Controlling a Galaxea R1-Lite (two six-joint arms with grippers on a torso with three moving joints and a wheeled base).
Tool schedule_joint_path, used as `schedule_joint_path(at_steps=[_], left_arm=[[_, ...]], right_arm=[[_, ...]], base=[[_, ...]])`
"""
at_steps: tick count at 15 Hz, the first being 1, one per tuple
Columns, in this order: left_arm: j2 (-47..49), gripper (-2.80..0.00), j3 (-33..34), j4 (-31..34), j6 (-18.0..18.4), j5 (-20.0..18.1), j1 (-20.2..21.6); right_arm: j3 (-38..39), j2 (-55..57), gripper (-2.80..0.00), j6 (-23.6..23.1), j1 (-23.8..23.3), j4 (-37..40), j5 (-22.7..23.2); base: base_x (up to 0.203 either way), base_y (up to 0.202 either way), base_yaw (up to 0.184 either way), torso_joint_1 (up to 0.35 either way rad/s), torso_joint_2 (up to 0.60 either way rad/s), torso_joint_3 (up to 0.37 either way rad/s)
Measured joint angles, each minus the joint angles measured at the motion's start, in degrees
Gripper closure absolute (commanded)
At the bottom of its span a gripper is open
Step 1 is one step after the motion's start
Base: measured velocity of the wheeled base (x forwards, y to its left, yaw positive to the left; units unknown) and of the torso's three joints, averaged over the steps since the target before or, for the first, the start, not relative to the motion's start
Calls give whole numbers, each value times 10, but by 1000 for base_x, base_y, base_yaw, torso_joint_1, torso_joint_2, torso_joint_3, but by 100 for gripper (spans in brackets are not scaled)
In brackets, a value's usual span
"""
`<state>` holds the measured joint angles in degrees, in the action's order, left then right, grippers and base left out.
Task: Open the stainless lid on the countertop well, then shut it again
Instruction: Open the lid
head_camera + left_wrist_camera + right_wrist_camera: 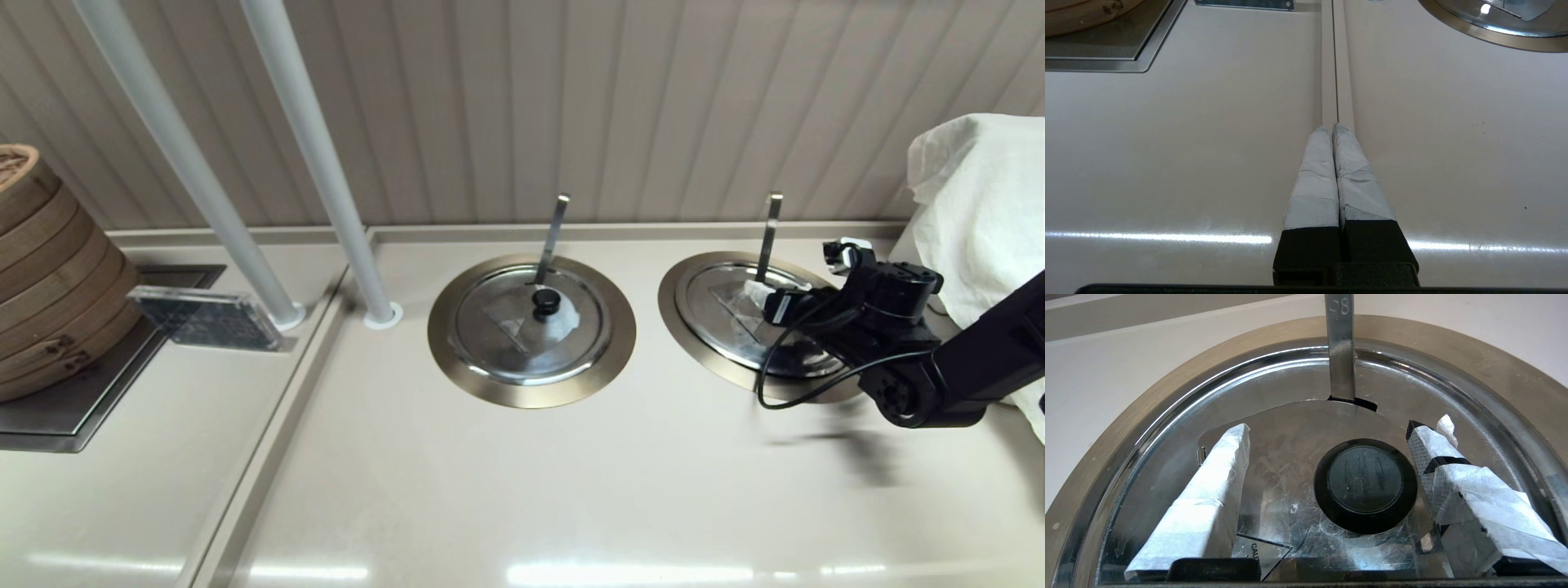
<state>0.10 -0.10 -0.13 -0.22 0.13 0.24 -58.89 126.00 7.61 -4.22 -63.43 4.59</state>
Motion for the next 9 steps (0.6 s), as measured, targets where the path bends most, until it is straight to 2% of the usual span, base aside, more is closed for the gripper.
schedule_joint_path(at_steps=[9], left_arm=[[0,0,0,0,0,0,0]], right_arm=[[11,-1,-280,0,10,-1,3]], base=[[0,0,0,0,0,0]])
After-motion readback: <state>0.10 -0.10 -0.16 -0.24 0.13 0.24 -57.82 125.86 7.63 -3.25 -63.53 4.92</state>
